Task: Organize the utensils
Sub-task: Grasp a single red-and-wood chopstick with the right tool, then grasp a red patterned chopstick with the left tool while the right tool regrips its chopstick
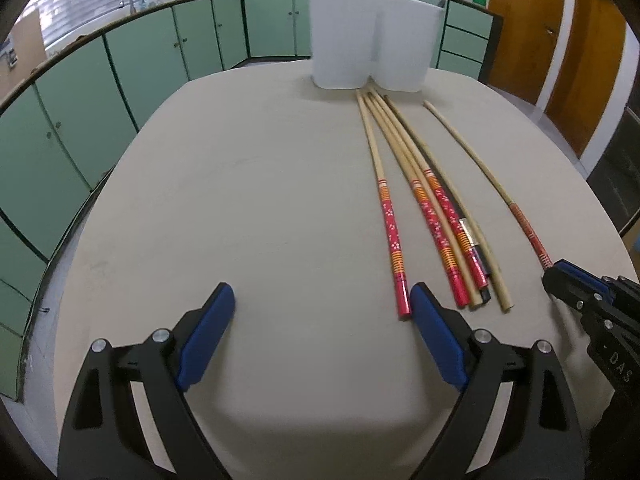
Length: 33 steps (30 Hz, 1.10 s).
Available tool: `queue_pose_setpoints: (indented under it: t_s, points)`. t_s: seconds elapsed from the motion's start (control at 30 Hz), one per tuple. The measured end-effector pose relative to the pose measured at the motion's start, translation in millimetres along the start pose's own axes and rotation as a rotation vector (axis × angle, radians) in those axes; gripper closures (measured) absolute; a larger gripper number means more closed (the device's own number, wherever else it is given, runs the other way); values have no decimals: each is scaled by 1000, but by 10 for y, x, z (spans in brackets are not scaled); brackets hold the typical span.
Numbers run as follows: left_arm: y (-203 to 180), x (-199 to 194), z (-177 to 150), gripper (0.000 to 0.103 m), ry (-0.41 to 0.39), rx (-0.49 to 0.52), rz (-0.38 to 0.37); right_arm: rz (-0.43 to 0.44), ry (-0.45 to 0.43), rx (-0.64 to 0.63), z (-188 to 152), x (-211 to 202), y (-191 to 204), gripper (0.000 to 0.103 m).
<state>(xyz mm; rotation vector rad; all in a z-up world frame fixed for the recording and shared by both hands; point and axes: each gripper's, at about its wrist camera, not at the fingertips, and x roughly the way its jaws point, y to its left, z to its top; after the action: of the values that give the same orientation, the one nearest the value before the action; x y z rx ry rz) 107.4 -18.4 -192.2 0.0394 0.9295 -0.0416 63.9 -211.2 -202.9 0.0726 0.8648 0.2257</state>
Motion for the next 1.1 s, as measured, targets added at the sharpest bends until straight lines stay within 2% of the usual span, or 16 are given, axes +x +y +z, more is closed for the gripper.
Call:
queue_pose_setpoints:
  t_s: [0.17, 0.47, 0.57, 0.67, 0.8, 0.87, 0.93, 1.0, 1.1]
  points:
    - [2, -37, -47, 16, -6, 9, -5, -11, -2, -48, -59, -52, 57, 75]
    - [3, -21, -56, 17, -8, -3, -6, -4, -4, -13, -63, -65, -22, 78]
    - [-20, -18, -50, 21, -11, -1, -8, -17, -3, -21, -50, -50, 3, 78]
    - [-78, -27, -49, 30, -19, 16, -15, -49, 0, -53, -48, -40, 74, 81]
    - [-147, -51, -49, 55, -32, 37, -39, -48, 0, -90, -65, -33, 137, 96]
    - [-191, -60, -53, 64, -38, 54, -45, -47, -1, -88, -66, -32, 131, 96]
    - [-214, -64, -54, 80, -41, 64, -52, -39, -1, -82, -66, -34, 112, 96]
    - [-229, -68, -55, 92, -40, 67, -80, -34, -4, -74, -65, -43, 98, 97]
    - [-244, -83, -54, 97, -39, 67, -79, -32, -19, -71, -50, -88, 94, 97]
